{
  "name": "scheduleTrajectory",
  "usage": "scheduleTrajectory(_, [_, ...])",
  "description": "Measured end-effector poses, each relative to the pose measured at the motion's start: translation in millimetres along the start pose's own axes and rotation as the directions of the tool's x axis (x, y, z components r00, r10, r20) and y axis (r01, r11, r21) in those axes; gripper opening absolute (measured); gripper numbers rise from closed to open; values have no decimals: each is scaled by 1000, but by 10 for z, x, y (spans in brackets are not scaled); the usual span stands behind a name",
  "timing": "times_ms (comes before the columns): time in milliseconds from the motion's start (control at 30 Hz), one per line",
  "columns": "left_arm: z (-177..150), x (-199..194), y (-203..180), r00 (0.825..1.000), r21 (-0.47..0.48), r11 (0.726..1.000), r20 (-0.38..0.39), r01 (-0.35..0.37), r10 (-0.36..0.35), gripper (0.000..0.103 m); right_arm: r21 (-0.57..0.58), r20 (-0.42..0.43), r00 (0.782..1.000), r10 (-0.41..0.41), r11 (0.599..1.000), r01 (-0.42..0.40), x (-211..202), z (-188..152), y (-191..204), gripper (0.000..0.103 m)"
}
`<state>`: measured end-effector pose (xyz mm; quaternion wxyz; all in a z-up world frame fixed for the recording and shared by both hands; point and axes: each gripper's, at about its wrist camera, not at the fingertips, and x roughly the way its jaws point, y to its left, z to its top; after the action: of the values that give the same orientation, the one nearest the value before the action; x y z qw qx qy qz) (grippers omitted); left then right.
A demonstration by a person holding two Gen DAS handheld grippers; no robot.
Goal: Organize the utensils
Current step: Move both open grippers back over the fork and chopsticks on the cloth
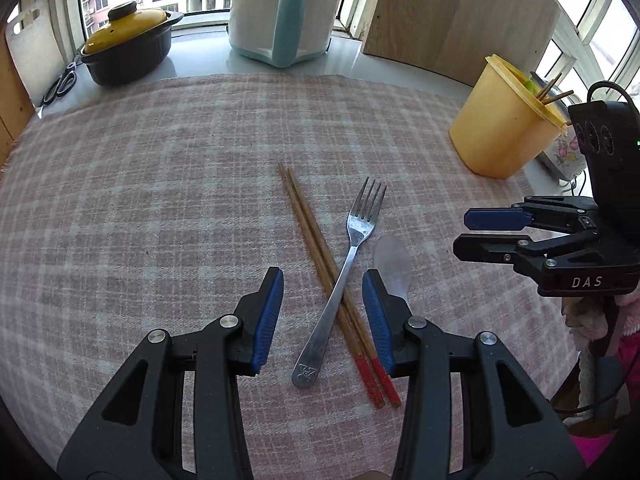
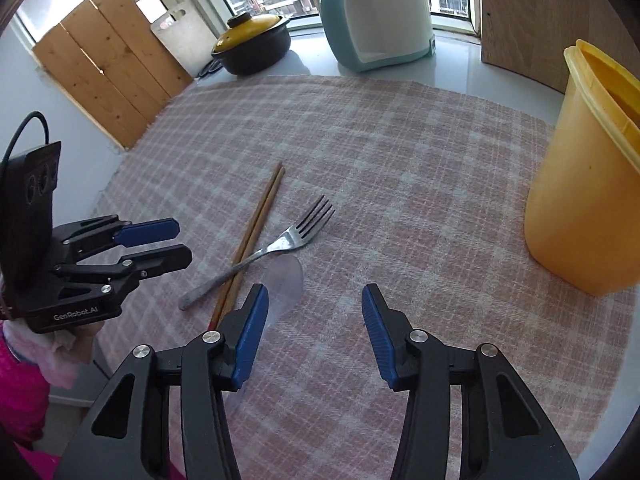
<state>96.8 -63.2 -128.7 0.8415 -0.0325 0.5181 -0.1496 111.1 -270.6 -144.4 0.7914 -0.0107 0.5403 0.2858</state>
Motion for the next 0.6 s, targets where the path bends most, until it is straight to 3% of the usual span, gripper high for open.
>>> scheduleTrajectory(167, [-16,-2,25,1000,-3,1000,-4,-1,1,40,-28,-49,999,7,1000,-8,256,26,72,32])
scheduleTrajectory(600, [-81,-47,220,1000,-61,998,3,-7,7,40,-110,-95,993,-64,992,54,616,107,277,32])
